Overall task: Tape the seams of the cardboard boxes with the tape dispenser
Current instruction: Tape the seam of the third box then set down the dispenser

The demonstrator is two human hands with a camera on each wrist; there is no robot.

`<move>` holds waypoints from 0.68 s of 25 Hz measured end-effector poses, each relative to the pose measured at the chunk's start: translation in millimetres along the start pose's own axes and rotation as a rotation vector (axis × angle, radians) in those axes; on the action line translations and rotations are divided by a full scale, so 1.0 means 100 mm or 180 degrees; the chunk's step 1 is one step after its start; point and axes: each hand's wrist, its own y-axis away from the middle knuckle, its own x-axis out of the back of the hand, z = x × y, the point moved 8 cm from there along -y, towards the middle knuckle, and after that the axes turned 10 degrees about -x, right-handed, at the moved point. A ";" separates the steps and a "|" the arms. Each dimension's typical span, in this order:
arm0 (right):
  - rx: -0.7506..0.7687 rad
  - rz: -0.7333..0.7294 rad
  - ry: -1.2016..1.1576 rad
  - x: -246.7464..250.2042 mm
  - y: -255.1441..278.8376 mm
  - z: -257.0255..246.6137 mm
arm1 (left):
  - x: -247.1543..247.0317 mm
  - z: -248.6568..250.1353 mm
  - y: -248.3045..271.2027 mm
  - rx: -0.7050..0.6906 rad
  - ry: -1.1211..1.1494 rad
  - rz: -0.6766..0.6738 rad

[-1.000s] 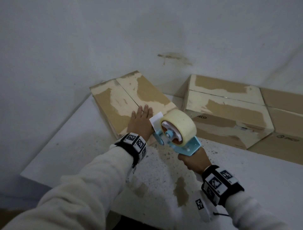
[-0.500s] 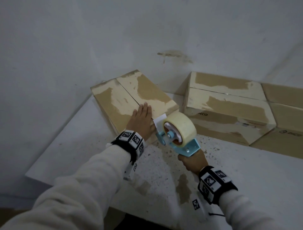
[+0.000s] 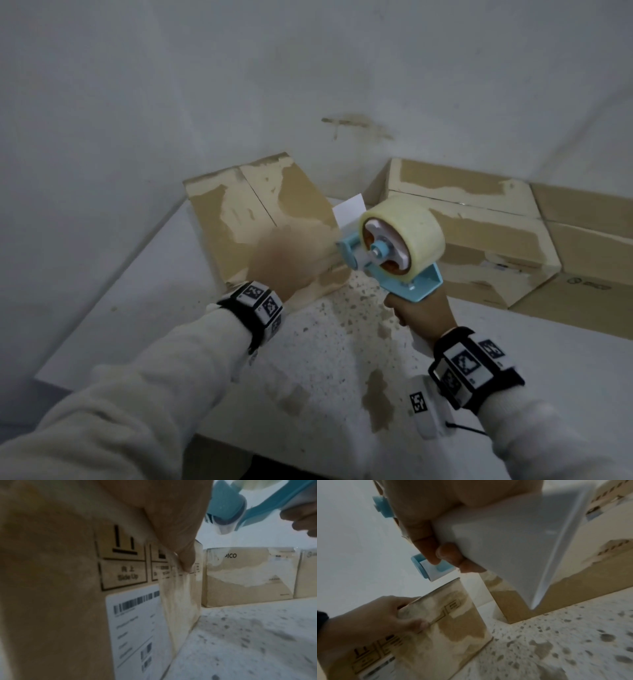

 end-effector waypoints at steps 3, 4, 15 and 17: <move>0.0108 -0.0110 -0.0073 -0.08 -0.01 -0.20 | 0.03 -0.22 0.20 -0.0708 -0.0165 0.0110; 0.0118 -0.0186 -0.0067 -0.13 -0.02 -0.26 | 0.00 -0.31 0.25 -0.0903 -0.0303 0.0131; 0.0235 -0.0952 0.0287 -0.96 -0.03 -0.92 | 0.38 -1.19 0.38 -0.0326 0.1737 0.0728; 0.0307 -0.0994 0.0173 -1.10 -0.03 -1.02 | 0.39 -1.32 0.40 0.0795 0.4229 0.1025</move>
